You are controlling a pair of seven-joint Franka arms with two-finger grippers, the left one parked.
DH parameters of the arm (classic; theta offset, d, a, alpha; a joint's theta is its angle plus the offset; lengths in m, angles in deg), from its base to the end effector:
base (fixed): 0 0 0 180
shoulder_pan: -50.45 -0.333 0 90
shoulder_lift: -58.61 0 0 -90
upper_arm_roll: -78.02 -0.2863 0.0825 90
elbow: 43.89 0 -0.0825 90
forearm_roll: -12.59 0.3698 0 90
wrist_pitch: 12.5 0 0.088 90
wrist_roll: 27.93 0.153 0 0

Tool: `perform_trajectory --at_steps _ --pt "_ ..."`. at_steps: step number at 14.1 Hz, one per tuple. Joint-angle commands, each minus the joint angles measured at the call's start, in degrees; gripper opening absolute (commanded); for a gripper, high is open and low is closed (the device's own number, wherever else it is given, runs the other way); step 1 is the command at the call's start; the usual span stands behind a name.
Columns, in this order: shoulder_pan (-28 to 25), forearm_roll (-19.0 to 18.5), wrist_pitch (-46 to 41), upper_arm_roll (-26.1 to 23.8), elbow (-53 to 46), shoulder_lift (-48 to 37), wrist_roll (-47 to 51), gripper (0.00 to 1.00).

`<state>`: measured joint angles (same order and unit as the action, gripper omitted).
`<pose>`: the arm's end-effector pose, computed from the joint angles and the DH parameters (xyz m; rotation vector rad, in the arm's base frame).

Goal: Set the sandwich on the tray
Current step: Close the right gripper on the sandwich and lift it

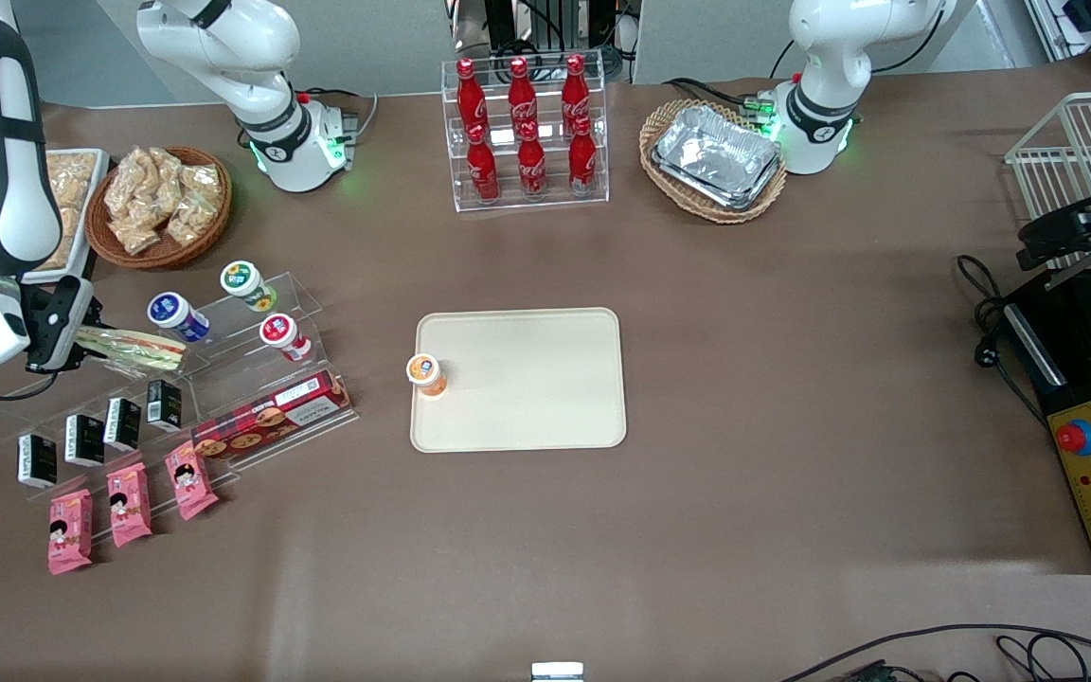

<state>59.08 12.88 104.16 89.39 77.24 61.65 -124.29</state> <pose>0.4861 -0.1765 0.3124 -2.3864 -1.8708 0.1119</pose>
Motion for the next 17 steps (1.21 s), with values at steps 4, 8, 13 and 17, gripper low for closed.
perform_trajectory --at_steps 4,8,13,17 --pt "-0.5 0.9 -2.3 0.1 -4.0 -0.6 -1.1 0.00" --pt "-2.9 0.9 -11.5 0.1 -13.4 -0.1 0.9 0.00" --pt "-5.8 0.9 -17.8 0.1 -19.6 0.0 10.0 0.00" --pt "-10.8 1.0 -20.1 -0.2 -20.1 -0.4 24.9 0.00"
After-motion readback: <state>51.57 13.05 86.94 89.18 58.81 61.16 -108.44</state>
